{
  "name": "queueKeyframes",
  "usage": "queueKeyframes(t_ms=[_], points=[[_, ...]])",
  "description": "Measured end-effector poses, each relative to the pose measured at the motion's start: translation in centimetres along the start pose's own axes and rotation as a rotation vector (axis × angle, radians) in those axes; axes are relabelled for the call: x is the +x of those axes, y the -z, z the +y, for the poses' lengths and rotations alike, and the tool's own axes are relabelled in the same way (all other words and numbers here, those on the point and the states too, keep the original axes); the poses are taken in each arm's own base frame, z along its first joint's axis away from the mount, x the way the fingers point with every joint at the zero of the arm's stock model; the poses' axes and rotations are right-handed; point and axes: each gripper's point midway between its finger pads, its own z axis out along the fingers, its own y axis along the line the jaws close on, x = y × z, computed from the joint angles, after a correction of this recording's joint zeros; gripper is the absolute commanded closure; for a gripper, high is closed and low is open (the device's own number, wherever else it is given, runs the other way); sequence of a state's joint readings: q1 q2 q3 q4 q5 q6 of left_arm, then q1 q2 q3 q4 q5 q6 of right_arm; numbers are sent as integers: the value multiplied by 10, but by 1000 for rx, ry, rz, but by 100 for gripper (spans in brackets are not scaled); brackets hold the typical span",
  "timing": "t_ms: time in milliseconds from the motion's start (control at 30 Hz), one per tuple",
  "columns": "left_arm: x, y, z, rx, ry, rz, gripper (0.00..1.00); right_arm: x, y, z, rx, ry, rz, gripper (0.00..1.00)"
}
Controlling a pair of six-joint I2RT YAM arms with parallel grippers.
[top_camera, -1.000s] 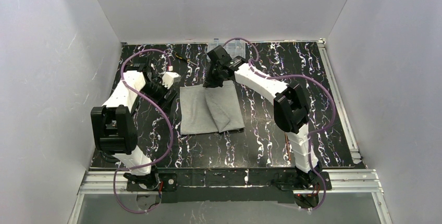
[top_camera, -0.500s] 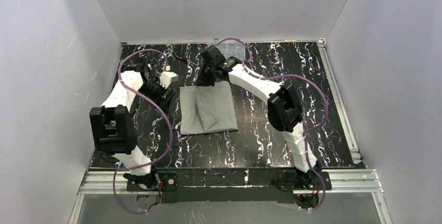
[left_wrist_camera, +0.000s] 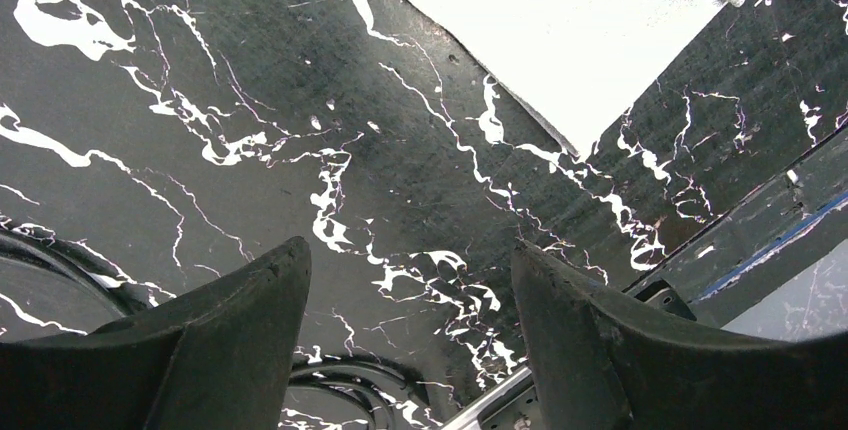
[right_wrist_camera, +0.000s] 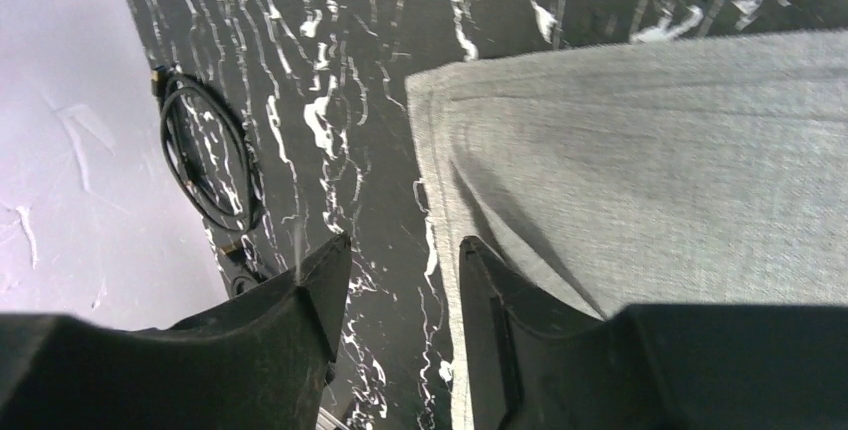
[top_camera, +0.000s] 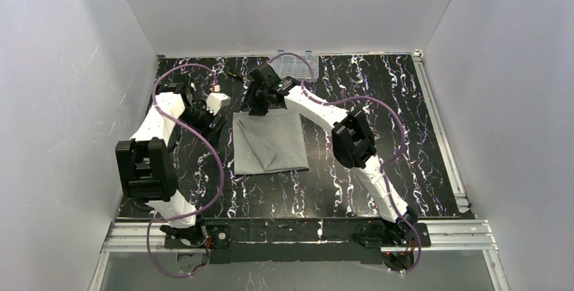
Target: Fold the napkin into a case and place the utensils inside
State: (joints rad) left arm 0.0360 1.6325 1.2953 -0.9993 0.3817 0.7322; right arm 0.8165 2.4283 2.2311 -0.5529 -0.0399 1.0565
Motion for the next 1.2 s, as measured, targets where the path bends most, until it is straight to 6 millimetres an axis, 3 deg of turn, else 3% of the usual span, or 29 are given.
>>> queueKeyframes(t_ms=[133, 267, 333, 500, 667, 933, 1200], points=[[3, 2, 1, 2, 14, 4, 28, -4, 3, 14, -31, 40, -15, 38], [6, 3, -1, 9, 26, 12, 28, -10, 9, 14, -21, 121, -43, 37], [7, 4, -2, 12, 36, 14, 29, -7, 14, 3, 8, 165, -42, 35], [5, 11, -2, 24, 74, -7, 29, 28, 56, -62, 134, 282, 40, 29], [0, 23, 4, 16, 126, -47, 29, 48, 86, -93, 168, 350, 82, 29], [-3, 31, 8, 8, 160, -69, 29, 86, 79, -120, 136, 357, 202, 31], [-5, 34, 6, 14, 168, -76, 30, 91, 74, -99, 36, 324, 206, 40]])
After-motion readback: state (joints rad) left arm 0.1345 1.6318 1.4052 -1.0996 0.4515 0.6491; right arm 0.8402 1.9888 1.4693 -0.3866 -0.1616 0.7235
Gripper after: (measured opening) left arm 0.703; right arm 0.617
